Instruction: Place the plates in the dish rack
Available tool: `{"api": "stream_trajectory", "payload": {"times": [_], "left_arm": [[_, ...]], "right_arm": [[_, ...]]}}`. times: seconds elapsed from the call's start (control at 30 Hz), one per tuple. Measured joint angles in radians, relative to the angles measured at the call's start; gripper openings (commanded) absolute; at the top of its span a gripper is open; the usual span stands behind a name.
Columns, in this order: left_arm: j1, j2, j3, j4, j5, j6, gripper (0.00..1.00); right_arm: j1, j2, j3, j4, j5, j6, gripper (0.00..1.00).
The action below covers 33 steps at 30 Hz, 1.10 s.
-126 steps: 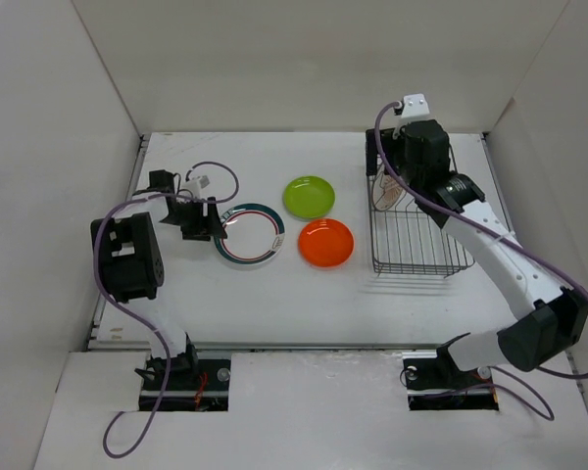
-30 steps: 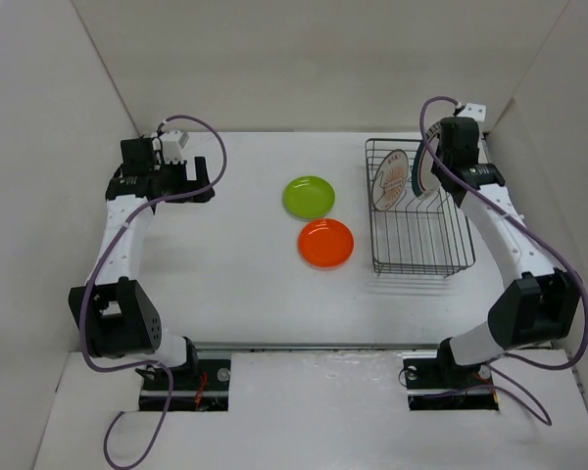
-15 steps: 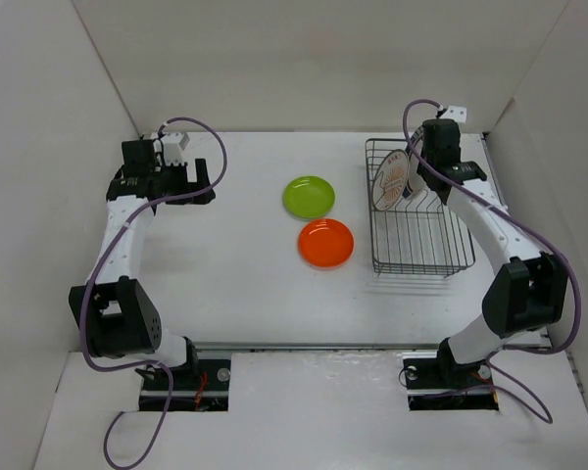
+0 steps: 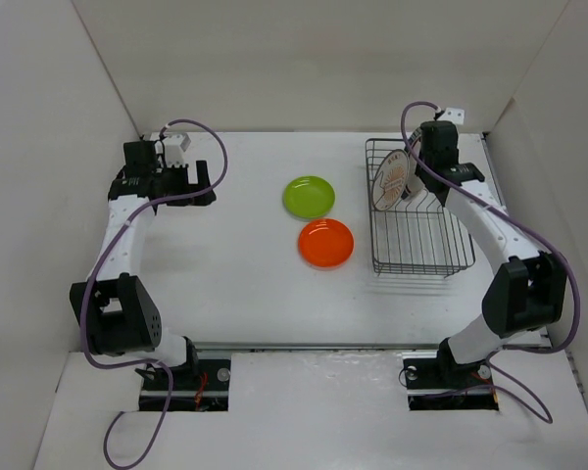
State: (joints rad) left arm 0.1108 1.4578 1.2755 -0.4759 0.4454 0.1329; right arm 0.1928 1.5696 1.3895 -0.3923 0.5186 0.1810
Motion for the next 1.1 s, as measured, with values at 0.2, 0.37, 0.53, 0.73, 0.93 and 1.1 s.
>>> {"api": "stream_trajectory", "payload": {"times": [0.2, 0.37, 0.53, 0.73, 0.93, 1.1], "left_arm": [[0.000, 0.001, -0.006, -0.002, 0.000, 0.001, 1.00], [0.000, 0.001, -0.006, -0.002, 0.000, 0.001, 1.00], [0.000, 0.001, -0.006, -0.002, 0.001, 0.001, 1.00], [0.000, 0.001, -0.011, -0.002, 0.002, 0.001, 1.00], [0.000, 0.006, -0.013, -0.002, 0.006, 0.002, 1.00], [-0.011, 0.055, -0.013, 0.015, 0.034, 0.024, 1.00]], "right_arm": [[0.013, 0.006, -0.020, 0.005, -0.011, 0.007, 0.17], [0.018, 0.014, -0.026, 0.006, -0.005, 0.008, 0.44], [0.018, 0.015, -0.026, 0.006, 0.002, 0.007, 0.47], [0.019, 0.016, -0.023, 0.000, 0.010, 0.010, 0.66], [0.018, -0.006, 0.021, -0.031, 0.043, 0.008, 0.86], [0.016, -0.089, 0.080, -0.061, 0.078, 0.008, 1.00]]}}
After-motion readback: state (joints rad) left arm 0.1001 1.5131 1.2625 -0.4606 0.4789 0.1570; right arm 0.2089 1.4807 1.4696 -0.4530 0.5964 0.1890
